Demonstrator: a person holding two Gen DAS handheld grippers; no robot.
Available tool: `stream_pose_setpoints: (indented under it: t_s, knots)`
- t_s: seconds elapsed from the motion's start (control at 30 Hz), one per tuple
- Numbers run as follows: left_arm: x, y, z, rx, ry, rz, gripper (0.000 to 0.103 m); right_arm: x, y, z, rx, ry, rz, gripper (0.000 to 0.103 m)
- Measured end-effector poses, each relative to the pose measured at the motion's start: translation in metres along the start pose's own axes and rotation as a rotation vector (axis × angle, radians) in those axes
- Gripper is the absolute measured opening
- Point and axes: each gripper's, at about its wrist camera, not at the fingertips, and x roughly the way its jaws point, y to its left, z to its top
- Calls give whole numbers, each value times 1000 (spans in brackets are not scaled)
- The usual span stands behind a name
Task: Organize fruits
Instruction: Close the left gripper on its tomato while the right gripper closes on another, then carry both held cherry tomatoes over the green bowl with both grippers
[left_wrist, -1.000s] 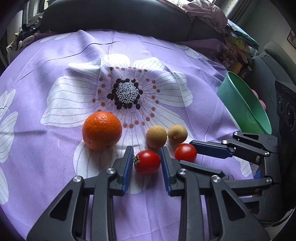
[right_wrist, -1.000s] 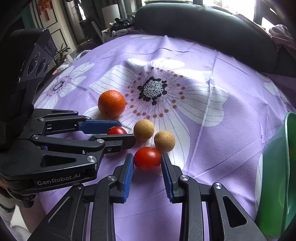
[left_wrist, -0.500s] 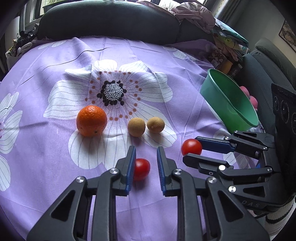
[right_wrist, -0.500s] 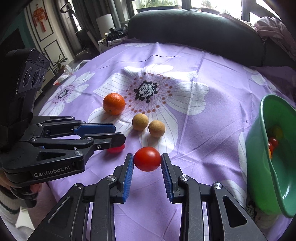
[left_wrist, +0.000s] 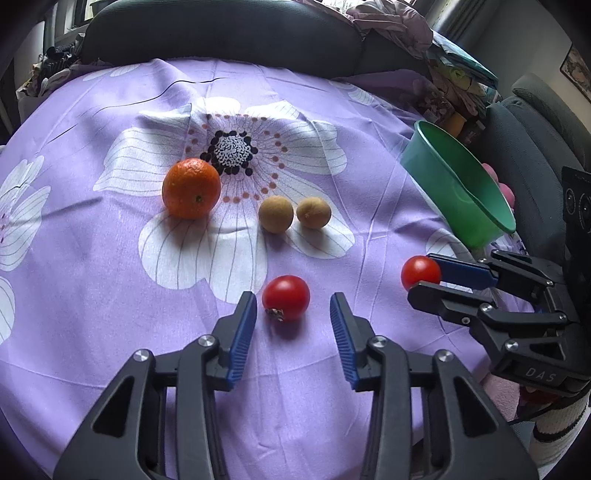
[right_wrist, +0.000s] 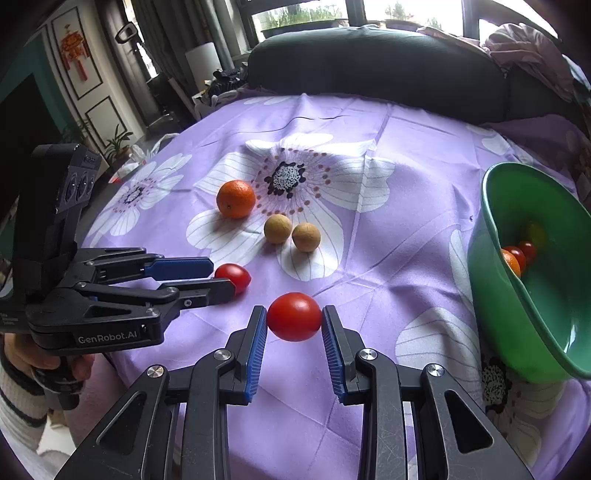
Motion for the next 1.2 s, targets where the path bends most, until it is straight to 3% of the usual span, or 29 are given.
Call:
stream_pose_setpoints:
  t_s: [0.2, 0.3, 0.67, 1.2]
  knots:
    - [8, -4, 7, 16, -1, 9, 39, -2, -5, 1, 15, -9, -3, 32]
    - [16, -6, 8, 27, 16, 25, 26, -2, -7, 1, 23, -9, -3, 32]
    - [6, -5, 6, 19, -2, 15, 27, -2, -9, -1, 29, -20, 12, 32]
    - [-14, -46, 15, 94, -44, 18, 27, -31, -23, -8, 75, -90, -10, 32]
